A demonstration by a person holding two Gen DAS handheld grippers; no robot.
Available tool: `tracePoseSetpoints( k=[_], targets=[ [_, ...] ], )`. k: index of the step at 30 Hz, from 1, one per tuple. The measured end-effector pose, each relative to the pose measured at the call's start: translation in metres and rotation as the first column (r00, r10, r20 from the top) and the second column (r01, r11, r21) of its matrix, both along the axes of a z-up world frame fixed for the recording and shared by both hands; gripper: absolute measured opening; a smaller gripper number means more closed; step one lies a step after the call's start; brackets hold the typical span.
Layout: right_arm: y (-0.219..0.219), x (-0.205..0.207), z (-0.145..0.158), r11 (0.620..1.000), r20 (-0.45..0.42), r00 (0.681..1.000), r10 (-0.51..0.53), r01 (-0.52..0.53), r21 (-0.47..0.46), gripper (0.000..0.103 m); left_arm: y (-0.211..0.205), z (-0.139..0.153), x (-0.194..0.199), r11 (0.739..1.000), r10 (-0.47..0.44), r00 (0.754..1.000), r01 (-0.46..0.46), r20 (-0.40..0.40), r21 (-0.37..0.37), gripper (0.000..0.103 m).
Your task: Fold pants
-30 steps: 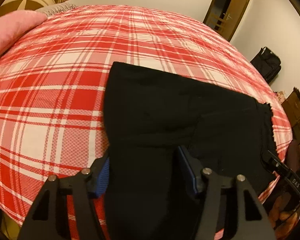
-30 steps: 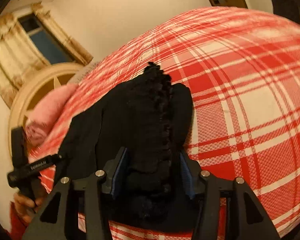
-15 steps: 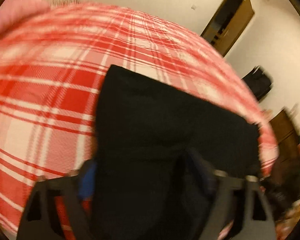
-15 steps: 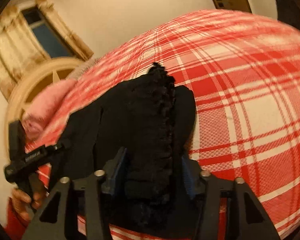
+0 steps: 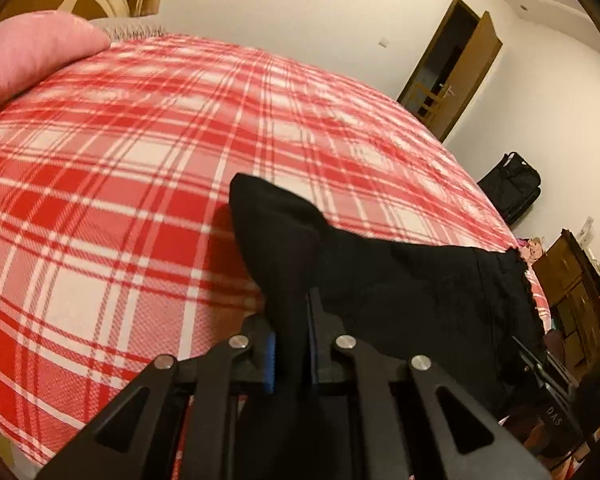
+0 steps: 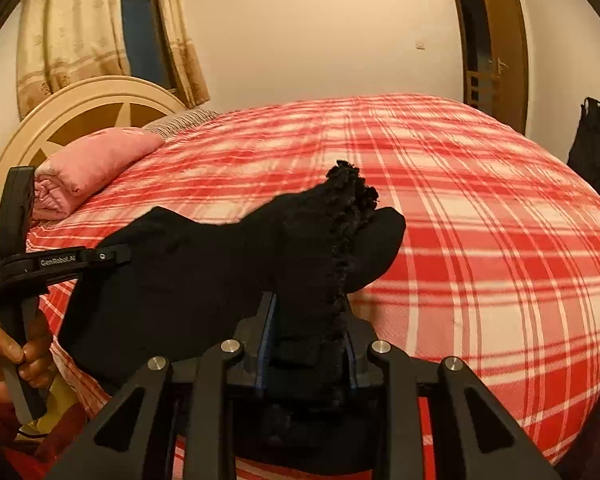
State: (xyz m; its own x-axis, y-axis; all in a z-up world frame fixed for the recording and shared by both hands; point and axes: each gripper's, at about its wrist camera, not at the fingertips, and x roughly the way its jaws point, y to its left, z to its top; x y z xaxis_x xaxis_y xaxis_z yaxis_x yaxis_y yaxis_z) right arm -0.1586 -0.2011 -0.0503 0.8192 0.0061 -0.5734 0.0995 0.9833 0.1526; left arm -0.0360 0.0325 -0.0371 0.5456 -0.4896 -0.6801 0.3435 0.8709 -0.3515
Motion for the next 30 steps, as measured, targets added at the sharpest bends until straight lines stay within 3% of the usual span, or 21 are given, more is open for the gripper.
tracePoseSetpoints(
  k=[4,9,17,25,28,30],
  targets=[
    [0.009,0.002,0.021,0.998,0.045,0.998,0.05,-0.052,0.036,0.028,0.009,0.012,0.001,0.999,-0.004,1.0,0.004,0.006,-0.038,0.011],
    [0.03,0.018,0.044,0.992,0.096,0.988,0.121,-0.123,0.025,0.027,0.026,0.037,0.005,0.998,0.036,0.997,-0.032,0.074,-0.052,0.011],
    [0.08,0.102,0.068,0.958,0.144,0.948,0.285,-0.288,0.004,0.027,0.084,0.063,0.03,0.983,0.184,0.971,-0.178,0.154,-0.053,0.011],
    [0.143,0.216,0.053,0.918,0.142,0.907,0.397,-0.389,-0.078,0.027,0.142,0.069,0.071,0.928,0.356,0.901,-0.373,0.247,0.021,0.011],
    [0.162,0.256,0.026,0.908,0.072,0.908,0.412,-0.403,-0.117,0.027,0.155,0.056,0.089,0.902,0.4,0.876,-0.429,0.27,0.055,0.011],
    [0.17,0.283,0.001,0.906,-0.009,0.914,0.406,-0.404,-0.126,0.027,0.161,0.036,0.107,0.886,0.422,0.875,-0.454,0.238,0.098,0.011]
  ],
)
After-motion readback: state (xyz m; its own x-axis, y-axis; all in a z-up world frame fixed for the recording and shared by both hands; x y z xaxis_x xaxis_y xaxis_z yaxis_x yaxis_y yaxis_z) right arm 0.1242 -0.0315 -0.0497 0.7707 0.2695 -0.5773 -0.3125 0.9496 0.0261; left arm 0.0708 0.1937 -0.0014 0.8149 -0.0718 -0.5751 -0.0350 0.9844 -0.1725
